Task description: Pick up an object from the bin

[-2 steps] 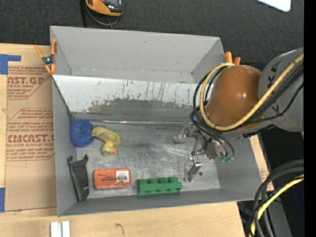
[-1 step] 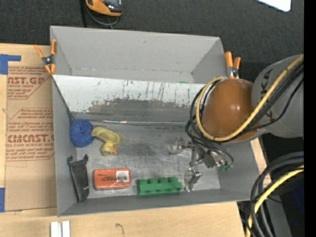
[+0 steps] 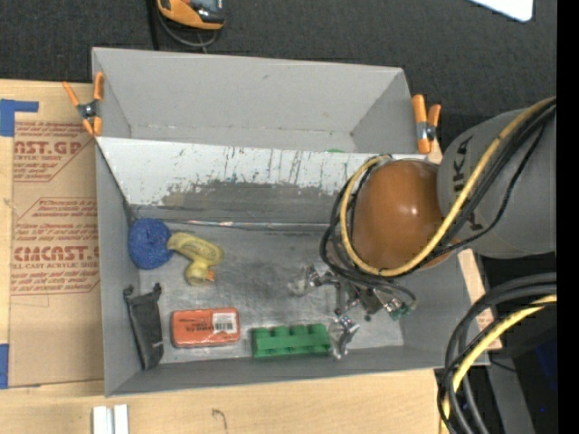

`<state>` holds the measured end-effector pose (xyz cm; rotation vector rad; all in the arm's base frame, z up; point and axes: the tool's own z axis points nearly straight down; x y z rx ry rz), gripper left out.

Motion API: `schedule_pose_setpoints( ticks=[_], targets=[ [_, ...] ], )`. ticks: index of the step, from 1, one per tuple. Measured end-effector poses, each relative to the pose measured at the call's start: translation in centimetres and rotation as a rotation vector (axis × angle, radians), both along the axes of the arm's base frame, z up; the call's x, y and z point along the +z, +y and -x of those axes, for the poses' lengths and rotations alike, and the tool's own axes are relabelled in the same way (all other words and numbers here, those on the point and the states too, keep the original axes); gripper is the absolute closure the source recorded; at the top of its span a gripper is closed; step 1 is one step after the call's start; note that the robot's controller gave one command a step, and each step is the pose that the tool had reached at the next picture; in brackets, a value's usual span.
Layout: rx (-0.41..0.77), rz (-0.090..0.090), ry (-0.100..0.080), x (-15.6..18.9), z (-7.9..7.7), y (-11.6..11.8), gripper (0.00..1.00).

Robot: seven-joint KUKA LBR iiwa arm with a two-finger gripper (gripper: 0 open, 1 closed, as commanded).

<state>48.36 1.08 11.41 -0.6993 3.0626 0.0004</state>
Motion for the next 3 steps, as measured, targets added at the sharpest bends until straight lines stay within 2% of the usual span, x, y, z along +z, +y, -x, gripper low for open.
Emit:
schedule_pose_setpoints(
  ticks=[1, 2, 3],
  targets=[
    [0.190, 0.000, -0.008, -4.1, -0.4, -0.3, 1.00],
    [0.190, 0.000, -0.008, -4.1, -0.4, -0.3, 1.00],
    [0.168, -0.001, -0.002, 9.4, -0.9, 0.3, 1.00]
  ],
)
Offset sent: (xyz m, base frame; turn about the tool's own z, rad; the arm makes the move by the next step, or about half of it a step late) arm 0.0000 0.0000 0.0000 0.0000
